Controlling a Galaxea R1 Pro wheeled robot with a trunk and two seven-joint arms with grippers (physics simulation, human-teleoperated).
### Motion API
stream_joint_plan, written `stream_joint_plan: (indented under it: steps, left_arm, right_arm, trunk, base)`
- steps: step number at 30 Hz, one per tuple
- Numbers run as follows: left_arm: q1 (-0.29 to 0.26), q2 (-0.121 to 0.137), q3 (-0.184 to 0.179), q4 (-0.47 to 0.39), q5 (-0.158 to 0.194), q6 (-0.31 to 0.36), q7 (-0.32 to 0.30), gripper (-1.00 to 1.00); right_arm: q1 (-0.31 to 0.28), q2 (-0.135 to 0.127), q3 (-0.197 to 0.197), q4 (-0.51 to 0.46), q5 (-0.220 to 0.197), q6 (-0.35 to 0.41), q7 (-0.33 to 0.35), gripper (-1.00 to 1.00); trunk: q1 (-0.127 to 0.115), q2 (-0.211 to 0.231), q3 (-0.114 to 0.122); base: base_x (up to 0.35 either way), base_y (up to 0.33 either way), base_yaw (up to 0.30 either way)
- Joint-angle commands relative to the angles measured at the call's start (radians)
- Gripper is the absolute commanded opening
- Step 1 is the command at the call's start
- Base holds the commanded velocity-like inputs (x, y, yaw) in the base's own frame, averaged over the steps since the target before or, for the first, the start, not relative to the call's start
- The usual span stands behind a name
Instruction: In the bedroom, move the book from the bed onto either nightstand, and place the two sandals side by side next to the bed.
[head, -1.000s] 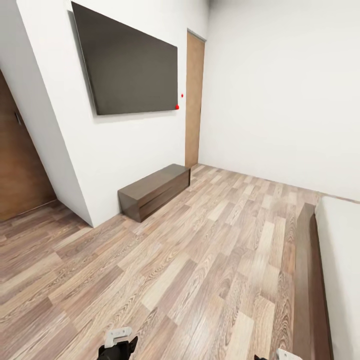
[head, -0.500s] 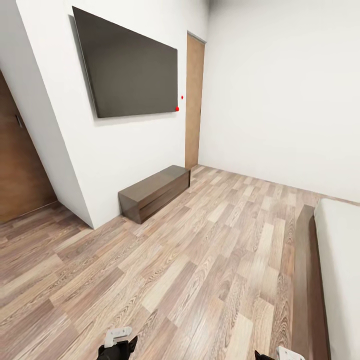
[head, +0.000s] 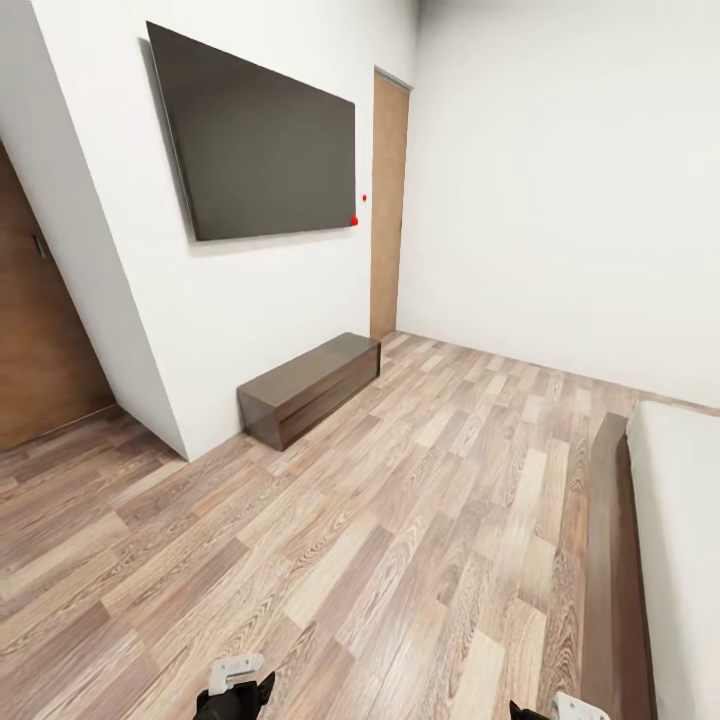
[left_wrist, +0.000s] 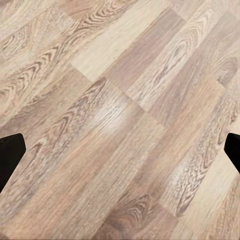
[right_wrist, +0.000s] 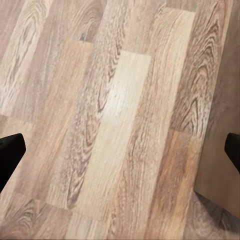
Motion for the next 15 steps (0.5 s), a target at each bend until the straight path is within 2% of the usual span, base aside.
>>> stream_joint_plan:
  steps: [1,15]
  left_arm:
    - [-0.001,0.0,0.009,0.0,-0.01,-0.003,-0.003,1.0]
    - [0.0,0.0,0.009,0.0,-0.01,-0.003,-0.003,1.0]
  right_arm:
    - [-0.001,0.0,-0.004,0.002,-0.01,-0.004,0.008,1.0]
    - [-0.001,0.0,-0.004,0.002,-0.01,-0.004,0.008,1.0]
  trunk:
    - [-0.004,0.007,0.002]
    - [-0.058,0.105,0.046]
  base:
    - [0.0,0.0,0.0]
    - [0.0,0.0,0.0]
